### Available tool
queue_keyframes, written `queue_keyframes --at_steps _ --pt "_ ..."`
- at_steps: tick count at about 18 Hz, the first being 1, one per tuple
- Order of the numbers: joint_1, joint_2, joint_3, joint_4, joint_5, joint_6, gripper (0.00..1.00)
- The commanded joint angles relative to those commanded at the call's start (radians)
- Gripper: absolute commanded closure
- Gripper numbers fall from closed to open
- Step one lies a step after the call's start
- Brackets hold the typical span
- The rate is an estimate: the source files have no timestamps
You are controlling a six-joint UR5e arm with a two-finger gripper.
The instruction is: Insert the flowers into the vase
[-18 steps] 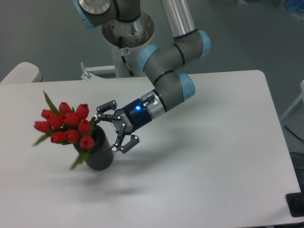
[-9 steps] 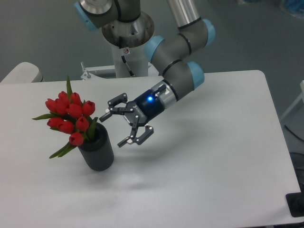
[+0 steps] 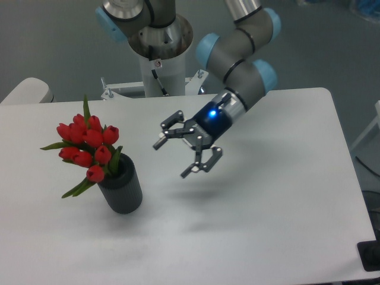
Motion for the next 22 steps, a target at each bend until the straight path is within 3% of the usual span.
queue_keyframes --at_steps 3,5,9,13,16,22 --pt "0.031 -0.006 0.063 0.0 0.017 -0.002 0.0" --pt "0.035 -0.056 0.141 -0.003 0.034 -0.005 0.0" --pt "0.057 -0.115 0.233 0.0 0.182 0.012 0.0" --pt "0.055 -0.202 0.368 0.0 0.389 0.006 0.0" --pt "0.029 -0.247 0.432 -0.005 0.557 -0.003 0.0" --pt "-0.093 -0.348 0.577 -0.02 0.88 -0.005 0.0"
